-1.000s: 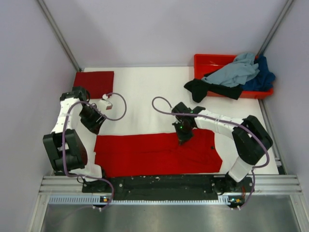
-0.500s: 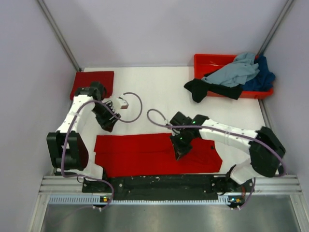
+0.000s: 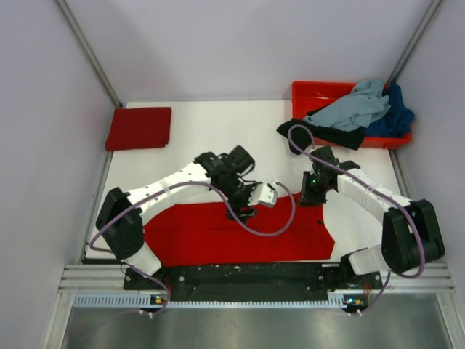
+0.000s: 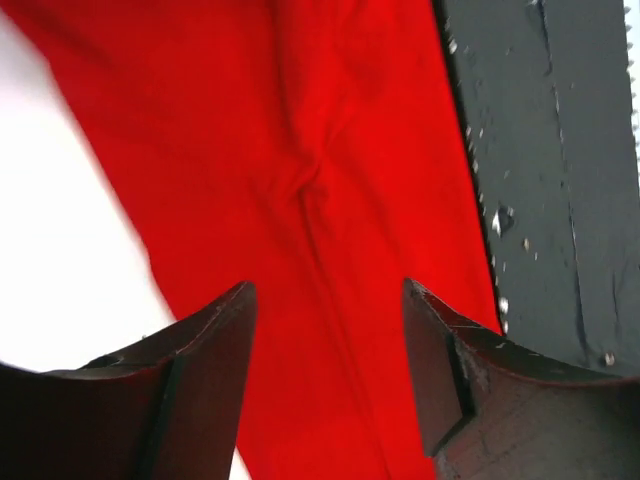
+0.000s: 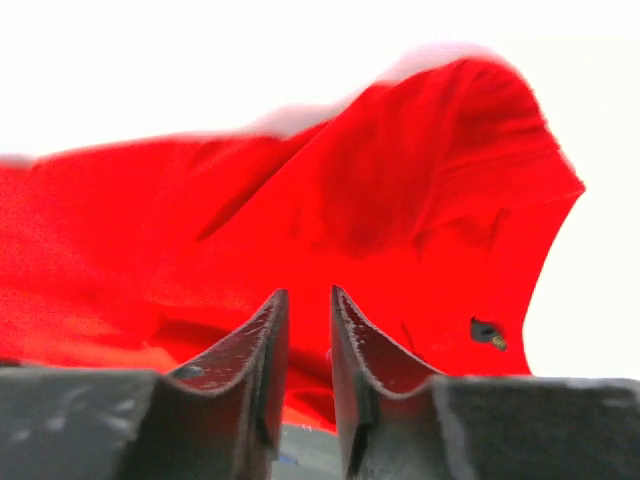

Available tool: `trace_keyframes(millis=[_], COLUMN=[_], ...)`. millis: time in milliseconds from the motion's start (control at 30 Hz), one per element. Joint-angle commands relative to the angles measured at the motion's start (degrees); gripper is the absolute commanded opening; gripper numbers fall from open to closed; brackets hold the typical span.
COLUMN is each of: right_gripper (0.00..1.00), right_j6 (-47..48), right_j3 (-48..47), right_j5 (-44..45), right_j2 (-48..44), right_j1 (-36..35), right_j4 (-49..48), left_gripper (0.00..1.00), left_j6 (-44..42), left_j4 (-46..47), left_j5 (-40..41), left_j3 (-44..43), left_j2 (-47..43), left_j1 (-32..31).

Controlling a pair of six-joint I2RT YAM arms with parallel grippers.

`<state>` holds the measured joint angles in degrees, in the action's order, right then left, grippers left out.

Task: Fold and stack the t-shirts
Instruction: Fold the other side of the tshirt into a rectangle

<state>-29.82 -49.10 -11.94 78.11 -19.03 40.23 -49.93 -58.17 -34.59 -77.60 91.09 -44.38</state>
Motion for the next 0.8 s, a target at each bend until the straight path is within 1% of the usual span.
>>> trace_keyframes(millis=[0, 33, 167, 367, 500, 600, 667, 767], right_gripper=[0.31, 0.33, 0.34, 0.35, 0.33, 0.31, 0.30, 0.28], right_j6=[-0.7, -1.2, -1.3, 0.0, -0.1, -0.5, -0.6, -0.8], right_j3=[-0.6, -0.3, 0.8, 2.1, 2.2, 2.4, 2.6, 3.2], right_j5=[11.7, 11.7, 14.5, 15.7, 15.5, 16.0, 16.5, 17.6], right_j2=[3.4, 3.2, 3.6, 6.5, 8.1, 8.6, 8.6, 9.0], right_j1=[1.3, 1.3, 1.4, 1.4, 1.4, 1.6, 1.9, 3.1], right_j4=[-4.8, -5.8, -8.4, -10.7, -12.0, -12.6, -12.6, -12.6], left_gripper=[0.66, 0.67, 0.68, 0.66, 0.61, 0.49, 0.38, 0.15], left_j6=[7.1, 7.7, 9.3, 10.3, 10.3, 10.1, 9.8, 9.5], left_j4=[16.0, 17.9, 22.1, 27.1, 29.9, 29.3, 29.0, 27.6], left_j5=[4.0, 5.4, 7.8, 9.8, 11.7, 12.6, 13.8, 14.1], left_j3=[4.6, 5.2, 5.8, 7.9, 8.3, 7.8, 7.9, 7.9], left_j2=[3.7, 4.5, 7.1, 10.2, 12.8, 14.9, 15.7, 15.5], left_j1=[-10.1, -11.9, -16.9, -19.9, -21.7, -21.9, -21.9, -21.9])
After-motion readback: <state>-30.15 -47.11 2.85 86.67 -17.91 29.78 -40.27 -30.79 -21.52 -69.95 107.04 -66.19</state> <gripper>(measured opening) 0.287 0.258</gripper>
